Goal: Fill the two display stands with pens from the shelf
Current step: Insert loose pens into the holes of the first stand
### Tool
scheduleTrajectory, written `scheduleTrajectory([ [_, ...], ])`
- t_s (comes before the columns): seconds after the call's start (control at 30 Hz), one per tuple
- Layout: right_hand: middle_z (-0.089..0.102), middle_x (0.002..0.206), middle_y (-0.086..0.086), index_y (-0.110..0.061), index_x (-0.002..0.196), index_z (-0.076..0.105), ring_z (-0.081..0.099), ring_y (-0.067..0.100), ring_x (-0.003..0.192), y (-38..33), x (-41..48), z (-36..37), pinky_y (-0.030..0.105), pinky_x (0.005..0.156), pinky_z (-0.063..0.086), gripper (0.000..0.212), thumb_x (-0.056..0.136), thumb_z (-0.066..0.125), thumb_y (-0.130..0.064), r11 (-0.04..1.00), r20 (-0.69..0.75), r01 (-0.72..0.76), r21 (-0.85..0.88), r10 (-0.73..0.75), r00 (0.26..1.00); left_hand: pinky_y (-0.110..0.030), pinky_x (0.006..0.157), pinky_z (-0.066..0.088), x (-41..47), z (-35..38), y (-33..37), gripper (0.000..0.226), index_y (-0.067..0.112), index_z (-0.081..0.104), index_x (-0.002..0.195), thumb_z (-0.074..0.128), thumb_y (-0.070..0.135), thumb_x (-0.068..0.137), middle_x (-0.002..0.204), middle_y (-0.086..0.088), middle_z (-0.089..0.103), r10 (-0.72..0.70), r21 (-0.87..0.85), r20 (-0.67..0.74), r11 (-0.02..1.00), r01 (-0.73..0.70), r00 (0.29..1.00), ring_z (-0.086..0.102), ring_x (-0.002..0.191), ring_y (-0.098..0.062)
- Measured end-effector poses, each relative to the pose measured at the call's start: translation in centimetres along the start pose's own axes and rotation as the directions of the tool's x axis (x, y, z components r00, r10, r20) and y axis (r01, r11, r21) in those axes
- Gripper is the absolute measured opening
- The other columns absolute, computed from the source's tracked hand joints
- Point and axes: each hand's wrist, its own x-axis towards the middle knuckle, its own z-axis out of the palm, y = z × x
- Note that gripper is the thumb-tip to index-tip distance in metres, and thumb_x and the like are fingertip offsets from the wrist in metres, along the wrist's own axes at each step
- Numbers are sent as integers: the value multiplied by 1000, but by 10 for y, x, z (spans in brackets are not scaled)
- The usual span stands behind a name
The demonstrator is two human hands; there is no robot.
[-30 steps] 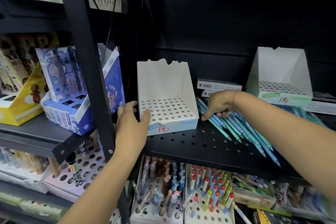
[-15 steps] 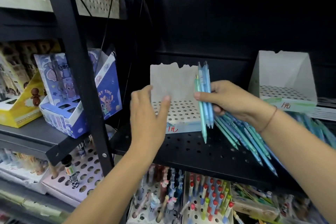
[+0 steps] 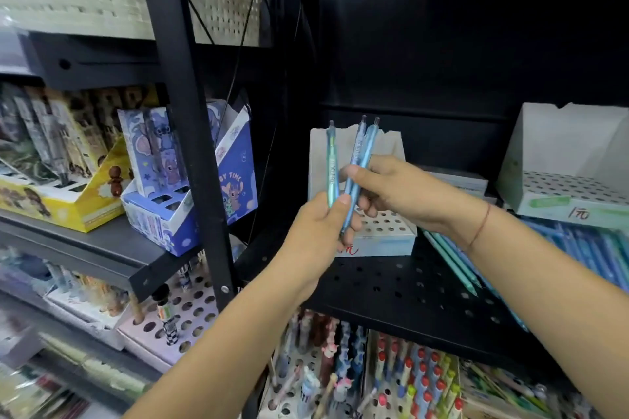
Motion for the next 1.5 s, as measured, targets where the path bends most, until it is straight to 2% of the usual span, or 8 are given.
scheduleTrajectory([
  [0.17,57,67,4,-5,125,49,54,8,50,-4,21,-1,21,51,46,30,96,54,-11,976,-316,129,178,-68,946,-17,49,41,8,-15,-6,20,14,55,98,37,21,103,70,1,57,33,-52,-187,998,-43,982,49,51,-6],
  [0.27,64,81,11,-19,144,28,63,9,58,0,40,-6,18,55,51,64,91,61,-7,981,-490,195,-24,-181,853,-16,47,40,11,-27,-12,18,16,55,99,37,21,103,68,2,56,67,-84,-291,992,-96,954,47,49,-5],
  [0.43,66,83,13,-39,150,-7,67,21,68,15,69,8,38,68,60,90,94,56,-8,953,-438,174,-247,-270,857,-13,48,38,12,-32,-30,19,22,57,100,38,23,103,68,2,53,59,-116,-342,988,-104,938,42,50,-6],
  [0.8,51,62,2,-32,149,17,62,23,63,24,93,19,45,70,56,76,90,59,-8,890,-316,210,-405,-351,882,-13,49,36,14,-36,-42,20,19,61,105,42,22,102,67,3,54,54,-172,-297,979,-109,953,38,51,-7],
  [1.0,63,76,15,-25,144,35,64,26,71,27,96,19,43,75,54,60,91,59,-9,882,-304,256,-396,-389,869,-13,49,35,16,-37,-45,21,18,62,109,43,20,101,67,4,55,70,-181,-302,975,-129,951,36,50,-6],
  [1.27,59,82,2,-30,145,36,54,10,68,28,91,17,30,71,49,52,96,52,-22,835,-297,195,-514,-386,873,-12,49,35,16,-37,-45,21,16,63,110,45,21,101,69,4,57,84,-189,-289,972,-143,954,33,51,-8],
  [1.4,60,83,1,-20,136,47,57,10,60,12,74,19,22,59,45,41,96,48,-11,944,-393,277,-180,-327,860,-12,51,35,14,-38,-45,21,17,64,109,45,21,101,71,3,59,95,-196,-273,969,-152,957,32,51,-8],
  [1.5,65,90,9,-12,131,49,64,19,66,-3,58,18,26,55,50,37,94,51,-3,940,-115,232,251,-209,971,-14,52,35,14,-39,-46,21,15,64,100,46,24,100,73,0,60,98,-179,-254,973,-146,962,32,51,-8],
])
